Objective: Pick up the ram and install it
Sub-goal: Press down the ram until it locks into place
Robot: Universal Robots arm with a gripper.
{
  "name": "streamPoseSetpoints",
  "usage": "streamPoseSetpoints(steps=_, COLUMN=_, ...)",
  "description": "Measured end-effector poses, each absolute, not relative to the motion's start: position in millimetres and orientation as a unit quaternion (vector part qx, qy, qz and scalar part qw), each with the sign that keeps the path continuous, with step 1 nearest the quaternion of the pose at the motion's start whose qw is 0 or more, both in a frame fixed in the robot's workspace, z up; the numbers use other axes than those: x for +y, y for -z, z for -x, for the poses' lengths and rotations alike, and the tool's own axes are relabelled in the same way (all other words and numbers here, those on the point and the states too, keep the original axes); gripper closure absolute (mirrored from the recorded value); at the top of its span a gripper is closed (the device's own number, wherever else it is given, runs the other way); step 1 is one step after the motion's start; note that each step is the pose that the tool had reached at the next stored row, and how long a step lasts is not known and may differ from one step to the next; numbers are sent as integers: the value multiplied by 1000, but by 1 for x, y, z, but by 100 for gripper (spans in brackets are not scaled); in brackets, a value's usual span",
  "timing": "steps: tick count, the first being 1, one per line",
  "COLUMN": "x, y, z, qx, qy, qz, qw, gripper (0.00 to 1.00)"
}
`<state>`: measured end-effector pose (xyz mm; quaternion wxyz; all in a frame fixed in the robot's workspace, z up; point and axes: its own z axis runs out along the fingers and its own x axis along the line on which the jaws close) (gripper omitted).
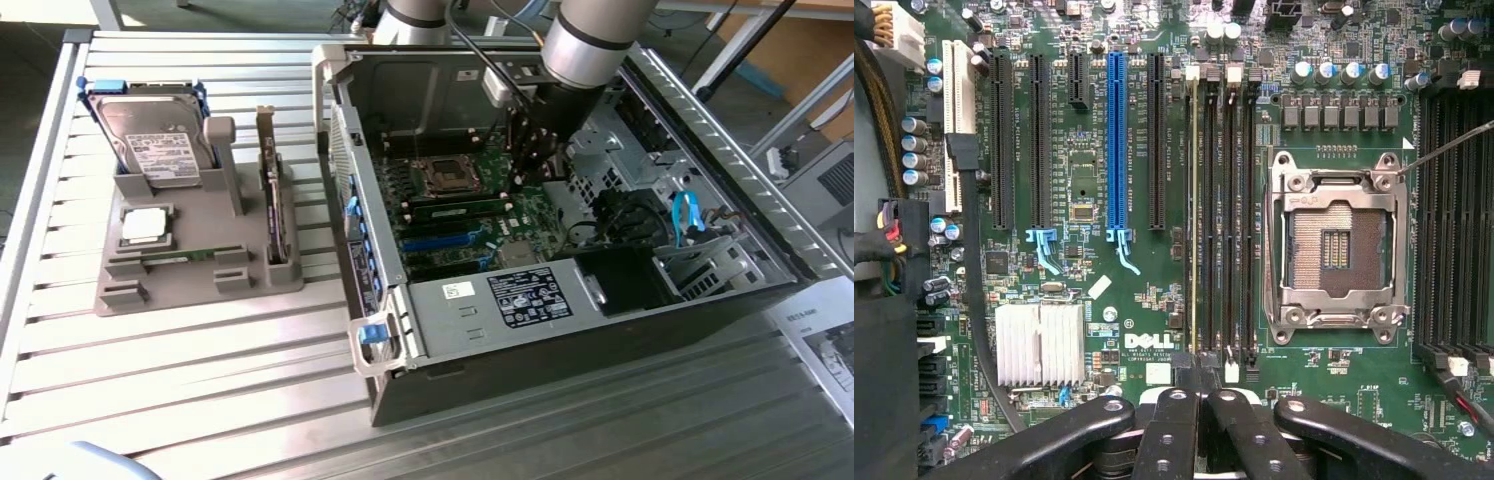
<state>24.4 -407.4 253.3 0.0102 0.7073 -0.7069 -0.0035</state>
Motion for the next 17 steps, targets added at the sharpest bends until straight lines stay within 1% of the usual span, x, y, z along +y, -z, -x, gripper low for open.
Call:
streamPoseSetpoints(steps=7, x=-407, y=-243, z=-24, qx=-707, qy=4, qz=-707, qw=10, gripper=90)
streamPoseSetpoints(steps=17, x=-405, y=-243, z=-24, qx=-707, qy=4, qz=-707, qw=10, gripper=90)
